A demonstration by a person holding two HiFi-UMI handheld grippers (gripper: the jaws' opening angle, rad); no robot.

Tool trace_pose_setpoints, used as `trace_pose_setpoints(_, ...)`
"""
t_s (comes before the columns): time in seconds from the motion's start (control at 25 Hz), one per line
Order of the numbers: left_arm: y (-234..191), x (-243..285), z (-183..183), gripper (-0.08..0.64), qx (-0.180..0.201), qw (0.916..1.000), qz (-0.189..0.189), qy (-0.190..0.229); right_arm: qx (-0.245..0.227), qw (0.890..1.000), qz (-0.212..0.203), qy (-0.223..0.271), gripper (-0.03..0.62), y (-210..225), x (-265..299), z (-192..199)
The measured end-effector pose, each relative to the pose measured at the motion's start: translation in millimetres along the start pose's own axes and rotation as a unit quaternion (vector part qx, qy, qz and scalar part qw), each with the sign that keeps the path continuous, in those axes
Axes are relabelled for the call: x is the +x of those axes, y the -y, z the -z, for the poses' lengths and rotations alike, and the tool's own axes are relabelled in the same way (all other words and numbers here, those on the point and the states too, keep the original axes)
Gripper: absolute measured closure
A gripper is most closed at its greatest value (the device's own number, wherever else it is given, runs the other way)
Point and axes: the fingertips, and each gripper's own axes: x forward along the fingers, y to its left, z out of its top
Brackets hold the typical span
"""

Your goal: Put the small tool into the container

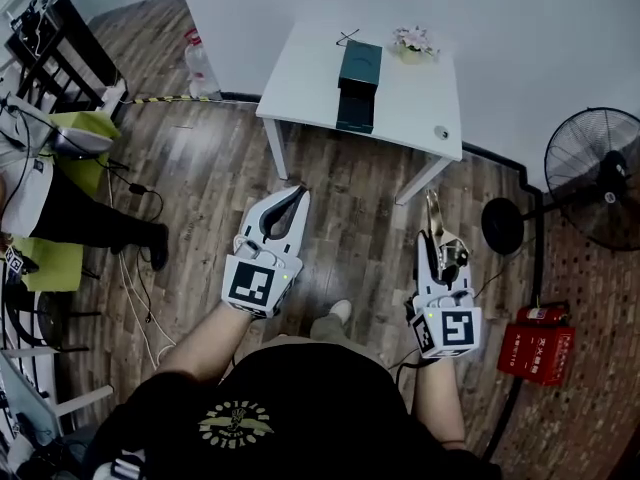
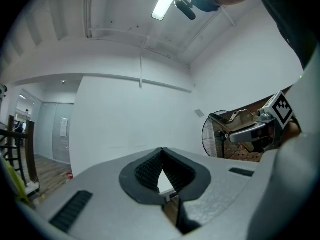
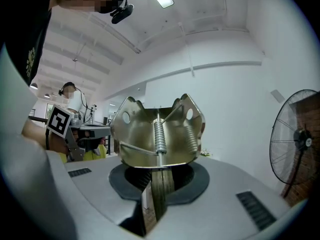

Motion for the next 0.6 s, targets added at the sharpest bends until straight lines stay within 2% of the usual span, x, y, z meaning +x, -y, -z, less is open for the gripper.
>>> trace_pose_setpoints(0.32, -1.1, 28.4, 5.4, 0.554, 0.004, 0.9991, -0.037, -0.021, 0.007, 1.000, -0.027, 0.005, 0.537, 38.9, 28.9, 0.3)
trace_pose_setpoints(0.6, 8.2, 56.8, 7.3, 0.554, 0.017, 0.9978, -0.061, -0.020, 0.007, 0.999, -0.050, 0.007, 0.537, 76.2, 46.9, 1.7)
